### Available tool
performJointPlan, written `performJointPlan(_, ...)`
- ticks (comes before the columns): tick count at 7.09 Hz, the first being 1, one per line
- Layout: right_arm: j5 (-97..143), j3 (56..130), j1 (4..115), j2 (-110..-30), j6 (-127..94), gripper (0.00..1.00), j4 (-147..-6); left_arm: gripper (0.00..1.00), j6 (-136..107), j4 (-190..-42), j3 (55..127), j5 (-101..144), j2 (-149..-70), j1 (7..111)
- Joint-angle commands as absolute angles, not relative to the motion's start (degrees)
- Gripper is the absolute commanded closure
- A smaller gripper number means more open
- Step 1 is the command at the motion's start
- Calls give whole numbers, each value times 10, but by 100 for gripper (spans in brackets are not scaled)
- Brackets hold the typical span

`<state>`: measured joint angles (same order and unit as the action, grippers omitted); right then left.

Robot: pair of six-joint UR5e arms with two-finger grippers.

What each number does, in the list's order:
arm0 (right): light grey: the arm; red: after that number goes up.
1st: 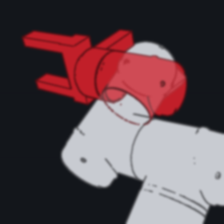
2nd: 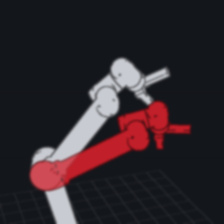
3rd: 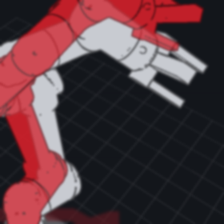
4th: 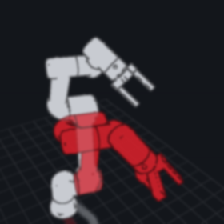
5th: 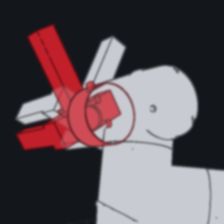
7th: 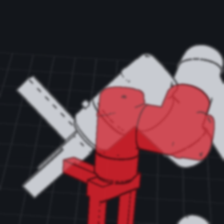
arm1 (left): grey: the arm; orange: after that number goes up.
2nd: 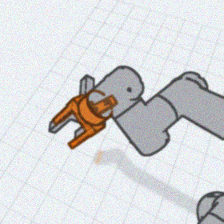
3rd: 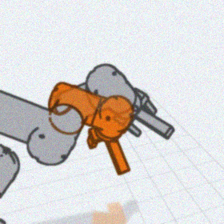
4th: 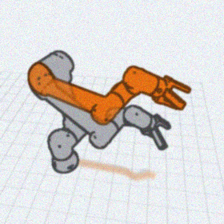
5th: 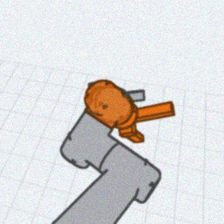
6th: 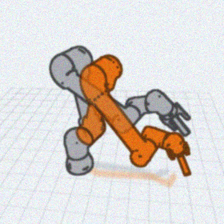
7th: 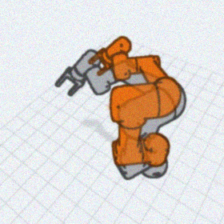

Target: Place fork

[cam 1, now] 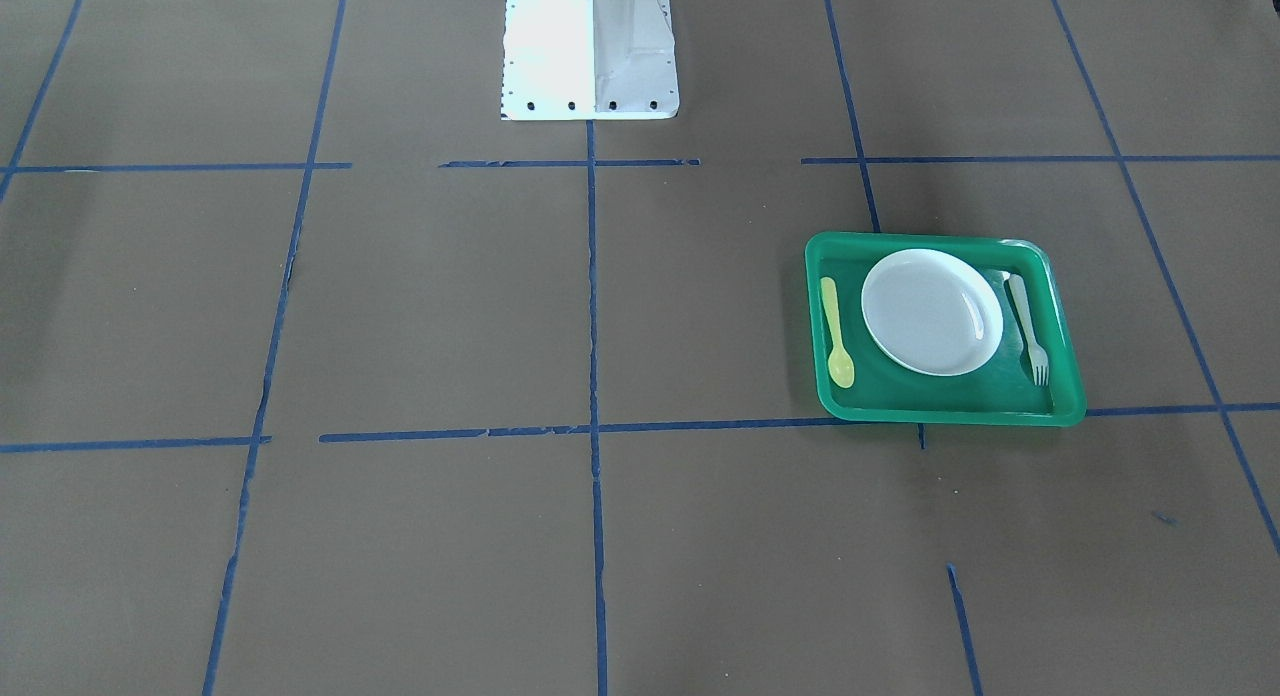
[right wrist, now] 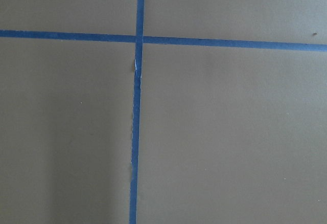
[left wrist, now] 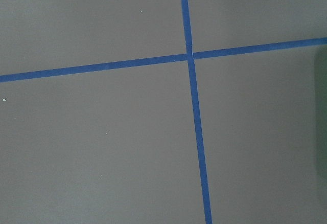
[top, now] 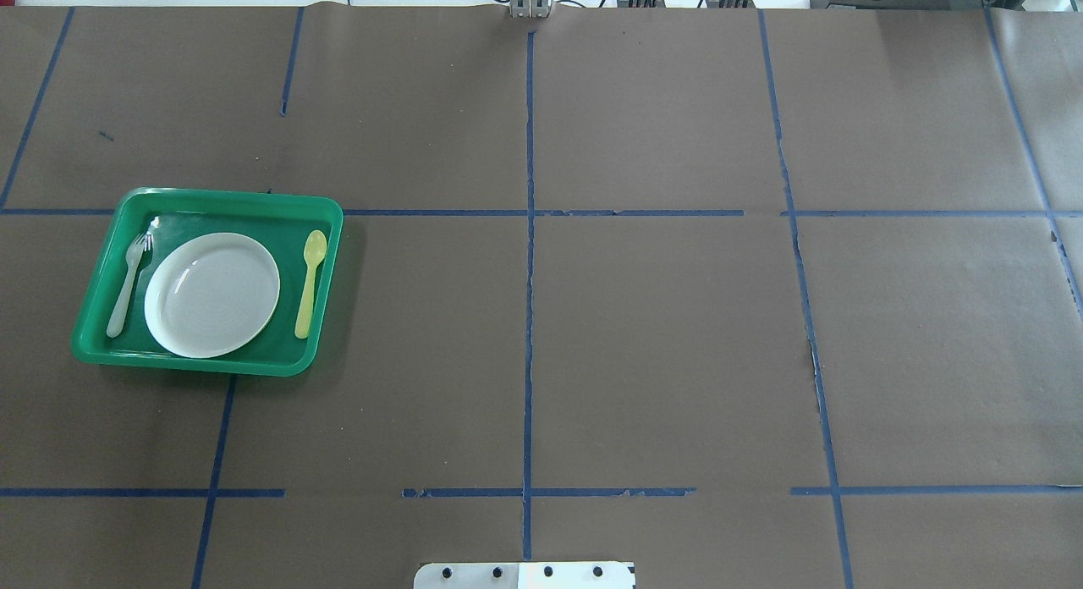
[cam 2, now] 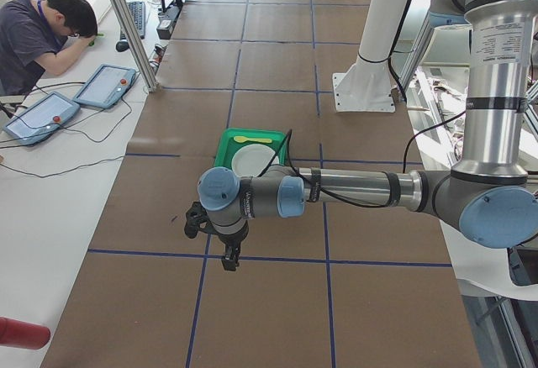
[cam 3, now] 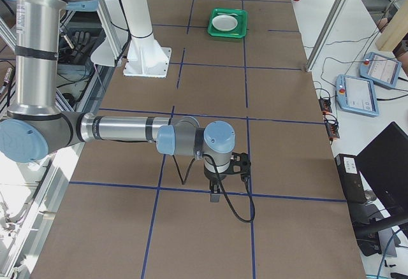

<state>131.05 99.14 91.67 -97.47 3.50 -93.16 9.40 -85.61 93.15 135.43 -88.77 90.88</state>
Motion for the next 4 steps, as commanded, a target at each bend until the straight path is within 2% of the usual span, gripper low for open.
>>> performJointPlan(1,1310,991,917,-975,34,0,-932,0,94,-856,932,1354,-888,909)
performJointPlan(4,1310,991,917,-975,35,0,-932,0,96,-856,940,1354,-887,919)
